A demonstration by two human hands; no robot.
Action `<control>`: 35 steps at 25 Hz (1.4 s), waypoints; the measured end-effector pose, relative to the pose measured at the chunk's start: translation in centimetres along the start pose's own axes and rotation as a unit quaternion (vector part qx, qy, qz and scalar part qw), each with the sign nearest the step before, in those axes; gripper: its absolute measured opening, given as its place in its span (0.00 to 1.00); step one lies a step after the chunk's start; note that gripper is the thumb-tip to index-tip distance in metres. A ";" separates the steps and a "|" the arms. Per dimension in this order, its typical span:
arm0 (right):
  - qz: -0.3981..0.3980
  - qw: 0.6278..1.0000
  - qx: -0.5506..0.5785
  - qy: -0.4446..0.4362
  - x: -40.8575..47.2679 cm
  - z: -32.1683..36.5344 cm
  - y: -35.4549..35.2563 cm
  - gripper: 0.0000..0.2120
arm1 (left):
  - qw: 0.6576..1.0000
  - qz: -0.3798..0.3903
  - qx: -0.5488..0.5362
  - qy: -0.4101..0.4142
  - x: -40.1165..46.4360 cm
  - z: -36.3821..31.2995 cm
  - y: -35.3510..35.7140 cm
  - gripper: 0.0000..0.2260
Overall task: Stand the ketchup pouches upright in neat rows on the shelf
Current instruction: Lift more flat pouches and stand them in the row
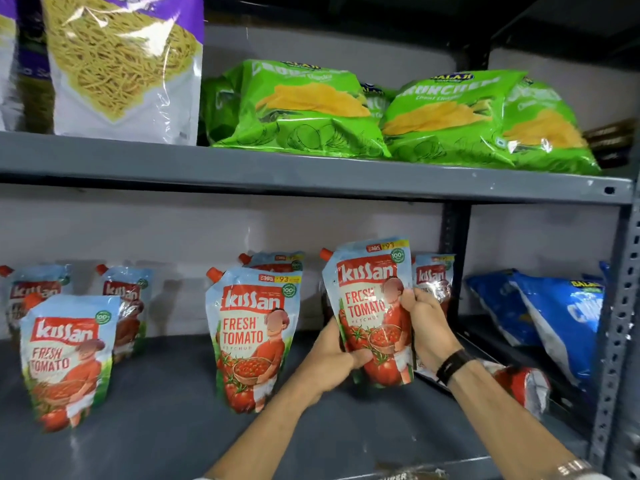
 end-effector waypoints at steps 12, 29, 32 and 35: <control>0.071 0.996 -0.046 0.015 2.2 -1.0 -1.1 0.14 | 0.989 -0.045 0.137 -0.015 1.3 -1.5 -1.3 0.30; 0.166 0.872 -0.460 0.000 2.9 -6.7 -4.9 0.27 | 0.938 -0.049 0.331 -0.092 -2.1 2.2 -2.1 0.13; 0.071 0.600 -0.795 -0.055 2.1 -4.8 -7.2 0.21 | 0.941 0.035 0.325 -0.089 -3.6 1.7 1.3 0.19; 0.105 0.548 -0.830 0.009 1.3 -4.8 -8.0 0.18 | 0.938 0.114 0.319 -0.072 -3.8 2.4 6.5 0.19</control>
Point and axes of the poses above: each hand's wrist, its own x-axis towards the middle knuckle, its own y-axis out of the palm, z = x × y, the point moved 7 cm from there along x, towards the middle knuckle, and after that the axes turned 10 degrees about -x, right-handed, at the moved point
